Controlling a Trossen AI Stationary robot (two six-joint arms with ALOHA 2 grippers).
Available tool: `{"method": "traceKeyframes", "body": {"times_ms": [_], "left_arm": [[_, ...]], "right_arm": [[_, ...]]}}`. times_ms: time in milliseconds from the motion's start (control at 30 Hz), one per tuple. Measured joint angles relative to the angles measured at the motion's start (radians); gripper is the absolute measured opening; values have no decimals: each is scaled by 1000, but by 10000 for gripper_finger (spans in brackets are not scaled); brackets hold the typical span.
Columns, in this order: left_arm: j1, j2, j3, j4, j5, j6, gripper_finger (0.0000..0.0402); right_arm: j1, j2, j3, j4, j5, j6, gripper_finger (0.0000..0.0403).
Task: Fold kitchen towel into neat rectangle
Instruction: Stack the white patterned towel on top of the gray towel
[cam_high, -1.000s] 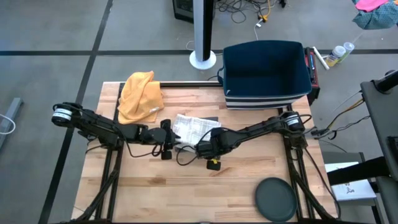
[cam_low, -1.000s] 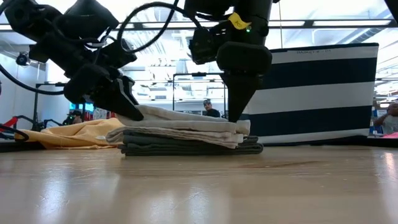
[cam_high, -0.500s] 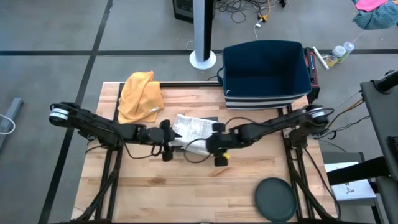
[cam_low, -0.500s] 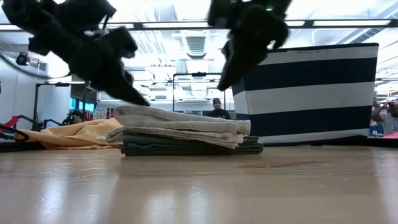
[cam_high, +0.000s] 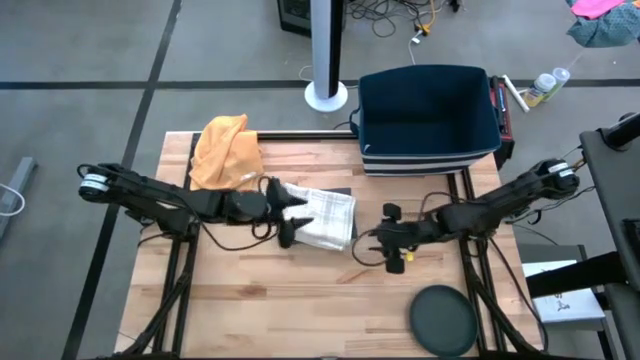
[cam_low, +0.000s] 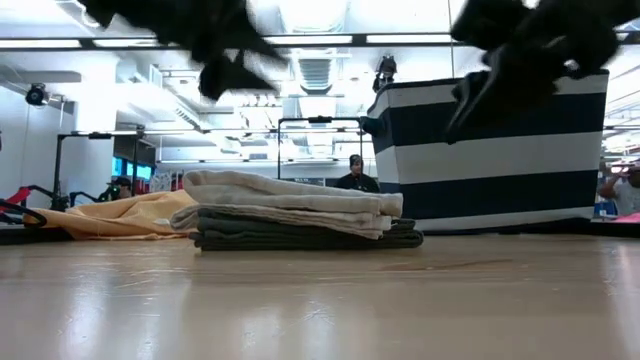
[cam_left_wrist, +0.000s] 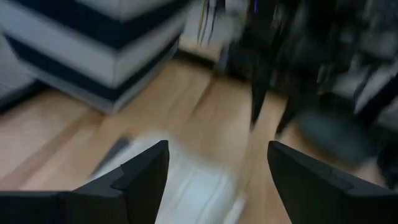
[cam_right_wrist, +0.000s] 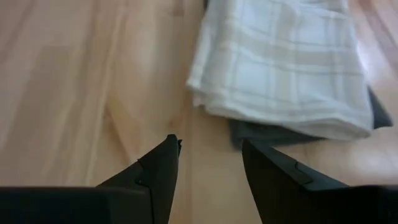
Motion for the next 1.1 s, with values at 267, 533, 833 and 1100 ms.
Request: {"method": "traceKeyframes", "body": {"times_ms": [267, 533, 833, 1100], "left_arm": [[-7, 59, 197, 23, -81, -65, 229], [-13, 171, 312, 16, -106, -160, 196], [-16, 319, 451, 26, -123, -209, 165], [-19, 391, 552, 21, -138, -243, 155]], "right_arm": [[45, -104, 8, -8, 81, 31, 165], [58, -165, 6, -121, 131, 138, 156], [86, -192, 6, -121, 124, 138, 175], [106, -246, 6, -136, 131, 138, 175]]}}
